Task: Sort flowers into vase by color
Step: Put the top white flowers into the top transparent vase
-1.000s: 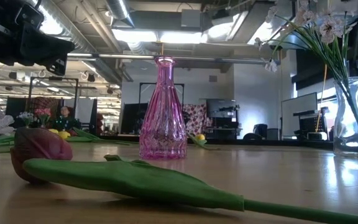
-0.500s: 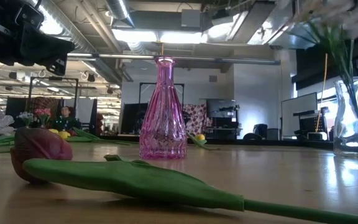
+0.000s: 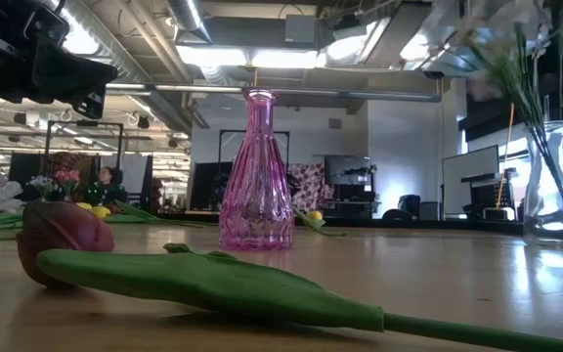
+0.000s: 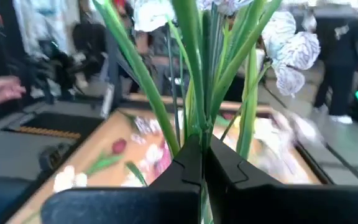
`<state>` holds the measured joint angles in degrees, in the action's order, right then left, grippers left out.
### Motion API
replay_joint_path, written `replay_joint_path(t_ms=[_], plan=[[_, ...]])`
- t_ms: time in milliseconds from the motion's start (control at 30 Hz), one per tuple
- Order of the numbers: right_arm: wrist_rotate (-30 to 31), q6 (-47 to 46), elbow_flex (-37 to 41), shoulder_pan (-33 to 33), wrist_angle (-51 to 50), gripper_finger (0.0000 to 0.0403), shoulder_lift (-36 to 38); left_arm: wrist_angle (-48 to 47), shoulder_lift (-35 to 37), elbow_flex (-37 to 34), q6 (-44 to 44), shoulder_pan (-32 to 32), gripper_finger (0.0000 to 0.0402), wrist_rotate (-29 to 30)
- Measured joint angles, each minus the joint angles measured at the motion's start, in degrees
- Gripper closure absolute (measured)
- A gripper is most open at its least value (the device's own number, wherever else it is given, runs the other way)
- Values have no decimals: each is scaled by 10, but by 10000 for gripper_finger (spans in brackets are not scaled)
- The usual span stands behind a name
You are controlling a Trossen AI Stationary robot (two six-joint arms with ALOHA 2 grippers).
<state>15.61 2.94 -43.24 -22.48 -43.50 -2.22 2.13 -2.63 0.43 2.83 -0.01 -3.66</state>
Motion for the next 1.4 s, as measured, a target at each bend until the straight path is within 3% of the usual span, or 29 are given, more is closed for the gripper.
replay_joint_path(t_ms=[267,467,700,800,900,1000,1200,1300,1400], plan=[[46,-23,31,0,7,400,0,0,0,0,0,0,401,1],[50,-26,39,0,16,400,0,9,0,0,-3,0,401,71],[103,-88,39,0,13,397,-1,15,0,0,-4,0,401,95],[114,-142,39,0,-6,400,-5,44,0,0,60,0,401,110],[88,-201,39,0,-32,398,-4,94,0,0,148,0,401,109],[77,-228,40,0,-52,396,-4,134,0,0,134,0,401,92],[82,-266,40,0,-98,394,-4,239,0,0,88,-6,401,-12],[82,-264,40,0,-98,385,-4,300,0,0,88,-15,401,-19],[68,-249,40,0,-94,353,-4,300,0,0,94,-26,401,-19]])
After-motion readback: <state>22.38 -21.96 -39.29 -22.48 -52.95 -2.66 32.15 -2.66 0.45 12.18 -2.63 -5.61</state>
